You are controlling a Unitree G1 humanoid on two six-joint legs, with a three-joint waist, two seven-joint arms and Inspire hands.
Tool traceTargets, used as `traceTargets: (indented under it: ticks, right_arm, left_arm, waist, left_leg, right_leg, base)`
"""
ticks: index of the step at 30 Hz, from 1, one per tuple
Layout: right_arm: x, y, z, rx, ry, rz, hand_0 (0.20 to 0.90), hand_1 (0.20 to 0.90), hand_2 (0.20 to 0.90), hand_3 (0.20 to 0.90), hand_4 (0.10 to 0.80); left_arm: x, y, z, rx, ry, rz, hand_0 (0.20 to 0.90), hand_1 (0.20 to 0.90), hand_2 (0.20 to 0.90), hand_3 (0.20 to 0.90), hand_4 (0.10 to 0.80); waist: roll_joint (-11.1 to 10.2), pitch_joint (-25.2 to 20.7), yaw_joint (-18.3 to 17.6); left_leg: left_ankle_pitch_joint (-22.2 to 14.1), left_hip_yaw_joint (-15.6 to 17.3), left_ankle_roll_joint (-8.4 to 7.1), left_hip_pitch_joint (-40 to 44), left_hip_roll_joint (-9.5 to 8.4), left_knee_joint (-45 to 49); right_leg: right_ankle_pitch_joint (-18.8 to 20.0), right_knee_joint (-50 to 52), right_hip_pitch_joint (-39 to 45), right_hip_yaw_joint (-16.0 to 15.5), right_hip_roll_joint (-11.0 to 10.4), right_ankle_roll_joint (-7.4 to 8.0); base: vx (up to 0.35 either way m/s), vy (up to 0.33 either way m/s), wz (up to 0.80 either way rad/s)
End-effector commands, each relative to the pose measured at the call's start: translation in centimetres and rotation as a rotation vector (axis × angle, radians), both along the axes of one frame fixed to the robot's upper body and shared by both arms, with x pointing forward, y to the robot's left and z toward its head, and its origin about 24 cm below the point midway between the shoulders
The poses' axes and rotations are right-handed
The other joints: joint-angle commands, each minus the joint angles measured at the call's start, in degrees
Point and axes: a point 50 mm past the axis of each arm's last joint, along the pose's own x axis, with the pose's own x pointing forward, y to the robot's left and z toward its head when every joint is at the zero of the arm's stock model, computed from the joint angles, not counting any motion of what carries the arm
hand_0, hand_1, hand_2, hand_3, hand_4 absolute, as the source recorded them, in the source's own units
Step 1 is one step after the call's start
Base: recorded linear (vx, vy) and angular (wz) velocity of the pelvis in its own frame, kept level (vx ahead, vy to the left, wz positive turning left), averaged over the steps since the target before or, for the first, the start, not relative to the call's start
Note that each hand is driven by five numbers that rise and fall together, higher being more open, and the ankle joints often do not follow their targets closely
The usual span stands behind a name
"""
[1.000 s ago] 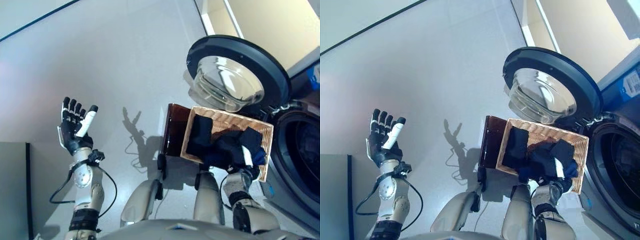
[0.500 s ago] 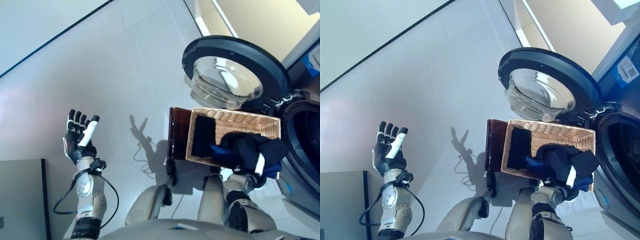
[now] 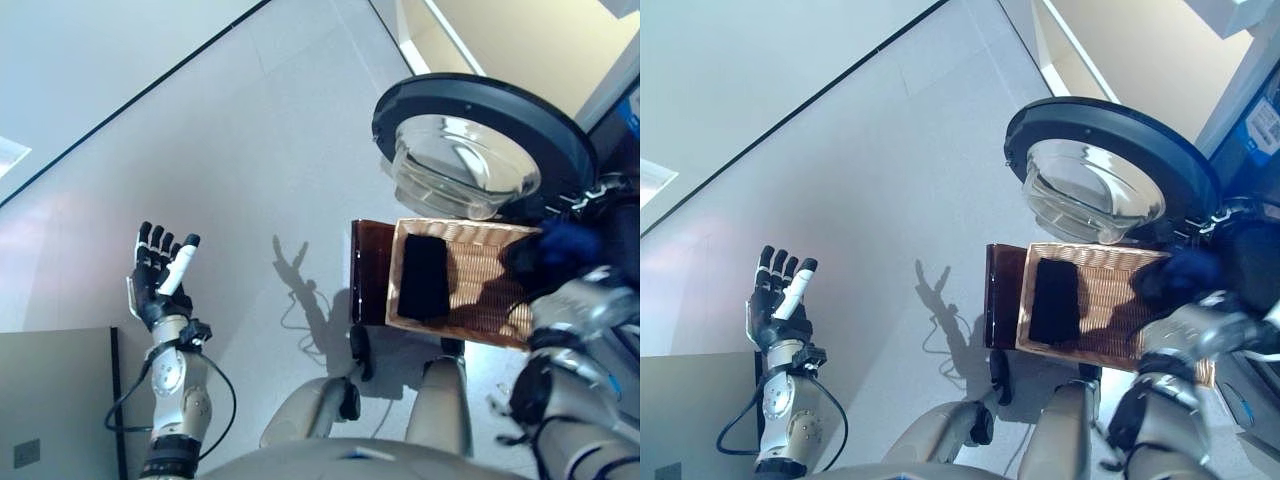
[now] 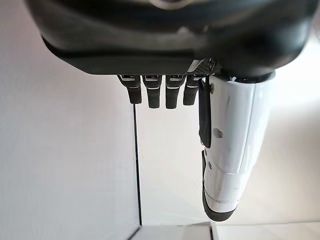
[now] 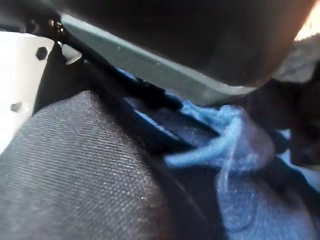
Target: Pick up the clothes and place them into the washing machine
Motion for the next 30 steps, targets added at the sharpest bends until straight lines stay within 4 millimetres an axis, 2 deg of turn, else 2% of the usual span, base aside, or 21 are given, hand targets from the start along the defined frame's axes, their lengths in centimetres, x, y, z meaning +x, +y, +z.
traceTargets:
  ticks: [1,2,3,7,8,9,10,17,18,19,20,21,22,23,30]
  right_arm:
    - [-3.1,-2.7,16.8,-0.753,-0.101,-0.175,0.2,0.2,0.2,0.2,0.3]
    - [-2.8,-2.7,16.0,-0.745,-0.07,-0.145,0.9,0.9,0.9,0.9,0.8]
    - [-2.3,-2.6,15.0,-0.734,-0.047,-0.113,0.9,0.9,0.9,0.9,0.8]
    - [-1.0,-2.0,8.6,-0.589,0.038,0.0,0.9,0.9,0.9,0.9,0.8]
    - [-0.8,-1.6,5.7,-0.514,0.089,0.038,0.9,0.9,0.9,0.9,0.8]
    - [-0.8,-1.4,4.6,-0.49,0.107,0.054,0.9,0.9,0.9,0.9,0.8]
    - [-0.8,-1.4,4.5,-0.489,0.107,0.055,0.9,0.9,0.9,0.9,0.8]
    - [-0.7,0.1,-1.6,-0.32,0.201,0.152,0.9,0.9,0.9,0.9,0.8]
    - [-0.8,0.1,-1.7,-0.319,0.199,0.153,0.496,0.496,0.496,0.496,0.512]
    - [-0.8,0.3,-2.0,-0.311,0.19,0.151,0.258,0.258,0.258,0.258,0.341]
    - [-0.9,0.7,-2.6,-0.285,0.168,0.138,0.2,0.2,0.2,0.2,0.3]
    - [-1.0,0.7,-2.7,-0.283,0.167,0.138,0.2,0.2,0.2,0.2,0.3]
    - [-1.2,0.8,-3.1,-0.272,0.171,0.135,0.302,0.302,0.302,0.302,0.373]
    - [-1.3,0.9,-3.3,-0.263,0.166,0.133,0.9,0.9,0.9,0.9,0.8]
    - [-1.3,2.2,-6.0,-0.185,0.191,0.182,0.9,0.9,0.9,0.9,0.8]
  left_arm:
    - [0.0,3.8,3.3,0.159,-0.149,0.109,0.9,0.9,0.9,0.9,0.8]
    - [0.1,3.8,3.1,0.145,-0.146,0.118,0.9,0.9,0.9,0.9,0.8]
    - [0.2,3.7,3.0,0.133,-0.145,0.124,0.9,0.9,0.9,0.9,0.8]
    - [0.2,3.5,2.8,0.106,-0.147,0.147,0.9,0.9,0.9,0.9,0.8]
    - [0.2,3.4,2.6,0.103,-0.146,0.154,0.9,0.9,0.9,0.9,0.8]
    - [0.1,3.5,2.7,0.111,-0.148,0.155,0.9,0.9,0.9,0.9,0.8]
    - [0.1,3.5,2.7,0.113,-0.147,0.155,0.9,0.9,0.9,0.9,0.8]
    - [0.0,3.6,2.6,0.108,-0.144,0.182,0.9,0.9,0.9,0.9,0.8]
    - [0.0,3.7,2.6,0.11,-0.143,0.182,0.9,0.9,0.9,0.9,0.8]
    - [0.0,3.7,2.7,0.112,-0.144,0.182,0.9,0.9,0.9,0.9,0.8]
    - [0.0,3.7,2.6,0.106,-0.144,0.189,0.9,0.9,0.9,0.9,0.8]
    - [0.0,3.7,2.7,0.108,-0.144,0.189,0.9,0.9,0.9,0.9,0.8]
    - [-0.1,3.7,2.6,0.111,-0.142,0.188,0.9,0.9,0.9,0.9,0.8]
    - [0.0,3.6,2.7,0.117,-0.143,0.181,0.9,0.9,0.9,0.9,0.8]
    - [-0.1,3.6,2.3,0.103,-0.126,0.187,0.9,0.9,0.9,0.9,0.8]
  waist:
    - [-2.9,-4.91,-0.32]
    - [-2.82,-4.92,-0.44]
    - [-2.81,-4.91,-0.34]
    - [-2.62,-4.89,-0.13]
    - [-2.31,-4.87,0.16]
    - [-2.26,-4.92,0.22]
    - [-2.32,-4.98,0.17]
    - [-2.45,-4.71,0.88]
    - [-2.54,-4.73,0.82]
    - [-2.72,-4.66,0.8]
    - [-2.95,-4.59,0.66]
    - [-3.03,-4.58,0.64]
    - [-3.29,-4.45,0.48]
    - [-3.41,-4.36,0.42]
    - [-3.71,-4.2,0.48]
  left_leg:
    - [-5.58,-3.42,-4.23,-3.45,-0.8,4.66]
    - [-5.54,-3.44,-4.27,-3.41,-0.76,4.61]
    - [-5.52,-3.51,-4.26,-3.39,-0.73,4.66]
    - [-5.67,-3.63,-4.2,-3.12,-0.64,4.9]
    - [-5.57,-3.86,-4.24,-3.07,-0.65,4.85]
    - [-5.49,-4.05,-4.25,-3.03,-0.67,4.74]
    - [-5.46,-4.13,-4.26,-3.0,-0.66,4.7]
    - [-5.07,-4.74,-4.18,-3.06,-0.63,4.46]
    - [-5.07,-4.81,-4.18,-3.03,-0.65,4.47]
    - [-5.02,-4.89,-4.19,-3.07,-0.68,4.48]
    - [-5.04,-5.04,-4.21,-3.02,-0.67,4.43]
    - [-5.03,-5.07,-4.22,-2.99,-0.68,4.42]
    - [-5.06,-5.11,-4.22,-2.92,-0.68,4.4]
    - [-5.11,-5.1,-4.18,-2.94,-0.73,4.44]
    - [-5.39,-4.49,-3.83,-3.04,-0.81,4.49]
  right_leg:
    - [1.65,-8.77,6.45,-1.13,-2.82,-0.43]
    - [1.55,-8.61,6.4,-1.08,-2.75,-0.47]
    - [1.5,-8.43,6.43,-1.09,-2.73,-0.54]
    - [1.1,-8.22,6.82,-1.5,-2.71,-0.72]
    - [0.97,-8.26,7.12,-1.74,-2.79,-0.74]
    - [0.91,-8.32,7.26,-1.89,-2.8,-0.77]
    - [0.9,-8.34,7.31,-1.97,-2.8,-0.78]
    - [0.89,-8.53,7.82,-2.77,-2.83,-0.84]
    - [0.88,-8.55,7.91,-2.86,-2.85,-0.85]
    - [0.89,-8.57,8.01,-2.9,-2.81,-0.86]
    - [0.88,-8.52,8.08,-2.86,-2.73,-0.86]
    - [0.87,-8.52,8.13,-2.89,-2.74,-0.86]
    - [0.87,-8.54,8.18,-2.88,-2.74,-0.86]
    - [0.92,-8.54,8.18,-2.89,-2.74,-0.89]
    - [1.15,-8.6,7.71,-2.33,-2.65,-0.91]
  base:
    - [-0.004,0.009,-0.1]
    - [-0.008,-0.007,-0.03]
    - [0.0,0.0,0.0]
    - [0.0,0.0,0.0]
    - [0.0,0.0,0.0]
    - [0.0,0.0,0.0]
    - [-0.017,-0.005,0.07]
    - [-0.017,-0.008,0.07]
    - [-0.009,-0.017,0.04]
    - [0.006,-0.009,0.07]
    - [0.005,-0.009,0.1]
    - [0.006,-0.001,0.12]
    - [-0.001,0.004,0.09]
    - [-0.003,0.005,0.06]
    - [0.0,0.0,0.0]
